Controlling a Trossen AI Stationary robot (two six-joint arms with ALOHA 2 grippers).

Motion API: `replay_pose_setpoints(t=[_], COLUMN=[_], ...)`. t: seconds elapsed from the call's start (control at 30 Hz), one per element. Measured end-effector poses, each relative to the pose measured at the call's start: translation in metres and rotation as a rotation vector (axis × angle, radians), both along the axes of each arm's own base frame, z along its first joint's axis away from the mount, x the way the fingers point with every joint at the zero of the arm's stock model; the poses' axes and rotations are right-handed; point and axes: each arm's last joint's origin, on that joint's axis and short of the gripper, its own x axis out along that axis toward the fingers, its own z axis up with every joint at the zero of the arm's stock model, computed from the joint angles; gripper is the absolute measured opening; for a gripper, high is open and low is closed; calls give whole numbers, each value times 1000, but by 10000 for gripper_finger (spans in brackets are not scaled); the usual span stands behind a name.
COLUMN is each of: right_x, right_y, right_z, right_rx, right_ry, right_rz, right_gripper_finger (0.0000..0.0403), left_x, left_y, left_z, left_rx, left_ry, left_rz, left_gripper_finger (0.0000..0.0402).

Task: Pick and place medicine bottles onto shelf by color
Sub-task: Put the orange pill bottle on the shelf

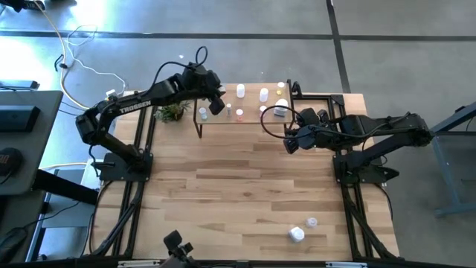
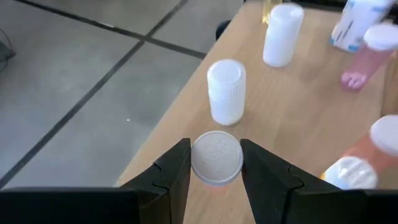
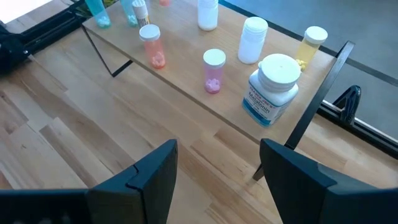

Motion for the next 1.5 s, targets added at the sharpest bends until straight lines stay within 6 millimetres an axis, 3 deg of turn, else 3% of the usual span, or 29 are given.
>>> replay_pose_setpoints(t=[0.23, 0.6, 0.9, 1.5], right_x=[0, 0, 0, 1], right_y=[0, 0, -1, -1], right_z=[0, 0, 1, 1], right_rx=[0, -4, -21, -19], right_ry=[-1, -7, -10, -26], right_rz=[-1, -7, -20, -20], right_gripper_finger=[220, 220, 220, 220], left_x=[-5, -30, -41, -43], left_y=[7, 28, 30, 27], left_z=[-2, -2, -8, -12], left_rx=[16, -91, -130, -151], left_ry=[30, -64, 1, 59], left_rz=[-28, -115, -123, -143], left_gripper_finger=[121, 121, 121, 121])
